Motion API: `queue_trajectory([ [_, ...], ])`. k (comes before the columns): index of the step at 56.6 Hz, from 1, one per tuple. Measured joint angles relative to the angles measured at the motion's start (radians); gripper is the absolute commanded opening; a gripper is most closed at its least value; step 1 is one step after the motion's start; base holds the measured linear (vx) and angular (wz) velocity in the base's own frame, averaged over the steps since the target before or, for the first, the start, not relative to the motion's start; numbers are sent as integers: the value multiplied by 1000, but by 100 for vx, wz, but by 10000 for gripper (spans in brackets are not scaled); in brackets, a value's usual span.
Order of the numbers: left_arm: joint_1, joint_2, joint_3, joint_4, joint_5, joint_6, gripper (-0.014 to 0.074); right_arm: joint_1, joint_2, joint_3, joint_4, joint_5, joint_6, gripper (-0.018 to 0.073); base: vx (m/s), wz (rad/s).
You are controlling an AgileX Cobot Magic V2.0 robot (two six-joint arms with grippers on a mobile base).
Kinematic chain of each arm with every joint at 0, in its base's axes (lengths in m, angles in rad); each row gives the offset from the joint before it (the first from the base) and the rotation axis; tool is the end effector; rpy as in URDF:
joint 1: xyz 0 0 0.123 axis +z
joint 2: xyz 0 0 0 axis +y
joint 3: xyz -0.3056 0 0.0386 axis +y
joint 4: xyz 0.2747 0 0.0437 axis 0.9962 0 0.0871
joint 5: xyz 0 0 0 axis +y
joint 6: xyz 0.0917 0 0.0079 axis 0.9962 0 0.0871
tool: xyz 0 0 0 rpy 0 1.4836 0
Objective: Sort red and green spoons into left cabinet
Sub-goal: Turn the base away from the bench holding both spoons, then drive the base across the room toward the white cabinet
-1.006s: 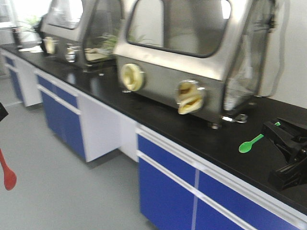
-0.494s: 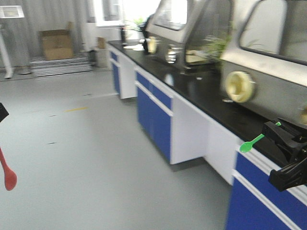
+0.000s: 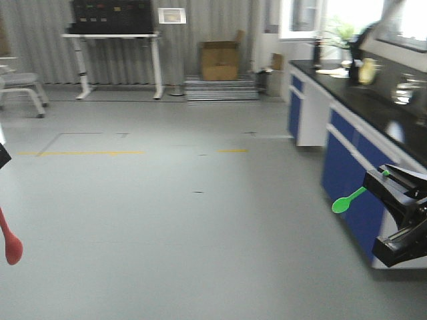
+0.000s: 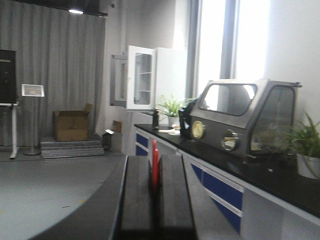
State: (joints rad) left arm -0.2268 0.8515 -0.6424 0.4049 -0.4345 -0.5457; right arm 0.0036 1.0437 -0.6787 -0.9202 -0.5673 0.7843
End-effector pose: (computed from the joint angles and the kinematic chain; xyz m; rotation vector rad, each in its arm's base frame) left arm 0.1844 -0.0582 0.3891 0.1778 1.2946 -0.4509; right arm 0.2346 0.0401 0.3568 -0.3976 1.4418 0.2874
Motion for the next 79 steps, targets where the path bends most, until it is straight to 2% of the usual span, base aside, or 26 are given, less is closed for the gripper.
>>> queue_trajectory([
  [35, 0, -1, 0, 0, 0, 0, -6, 0, 0, 0, -1, 0, 0, -8, 27, 45],
  [79, 0, -1, 0, 0, -1, 0, -6, 0, 0, 0, -2, 0, 0, -8, 38, 3],
])
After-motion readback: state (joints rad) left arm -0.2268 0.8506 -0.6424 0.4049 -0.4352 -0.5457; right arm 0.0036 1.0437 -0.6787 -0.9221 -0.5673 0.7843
